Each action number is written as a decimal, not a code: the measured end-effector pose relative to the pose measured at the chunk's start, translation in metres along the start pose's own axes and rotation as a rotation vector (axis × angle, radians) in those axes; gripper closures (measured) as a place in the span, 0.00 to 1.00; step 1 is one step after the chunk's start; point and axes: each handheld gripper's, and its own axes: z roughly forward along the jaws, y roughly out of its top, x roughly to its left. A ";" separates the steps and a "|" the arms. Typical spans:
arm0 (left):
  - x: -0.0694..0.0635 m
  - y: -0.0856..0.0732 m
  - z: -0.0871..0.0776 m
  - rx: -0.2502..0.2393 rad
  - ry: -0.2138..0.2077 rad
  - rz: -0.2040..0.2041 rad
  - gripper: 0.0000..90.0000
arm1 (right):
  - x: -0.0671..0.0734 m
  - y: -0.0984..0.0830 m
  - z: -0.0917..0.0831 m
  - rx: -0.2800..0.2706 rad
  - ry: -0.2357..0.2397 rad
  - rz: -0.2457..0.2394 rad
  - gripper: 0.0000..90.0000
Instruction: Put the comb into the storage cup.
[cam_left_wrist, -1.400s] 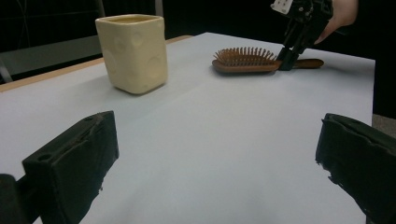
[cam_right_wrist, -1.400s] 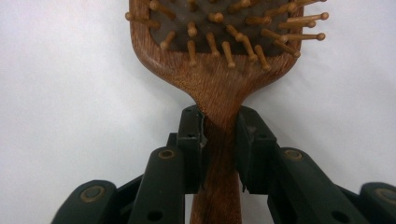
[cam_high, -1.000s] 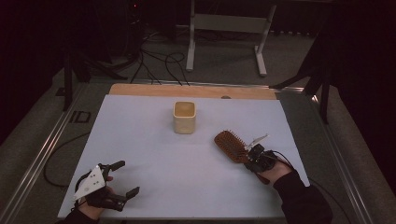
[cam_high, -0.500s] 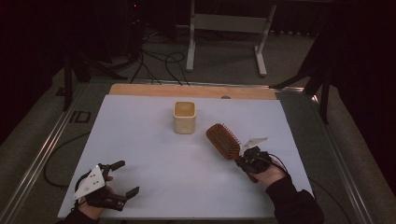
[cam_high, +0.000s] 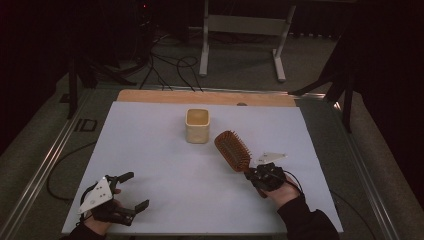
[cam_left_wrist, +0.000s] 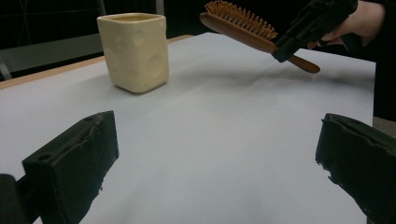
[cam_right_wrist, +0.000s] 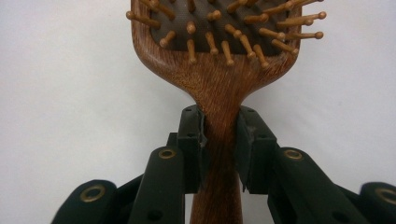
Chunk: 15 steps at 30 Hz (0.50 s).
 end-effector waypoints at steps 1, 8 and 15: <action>0.000 0.000 0.000 0.001 -0.001 0.000 0.00 | 0.001 0.000 0.000 -0.003 0.006 0.004 0.82; 0.001 0.000 0.000 0.002 0.000 -0.008 0.00 | 0.004 -0.002 0.000 -0.043 -0.014 0.001 0.82; 0.002 -0.001 0.002 0.004 -0.003 -0.011 0.00 | 0.006 -0.005 -0.004 -0.075 -0.021 0.004 0.82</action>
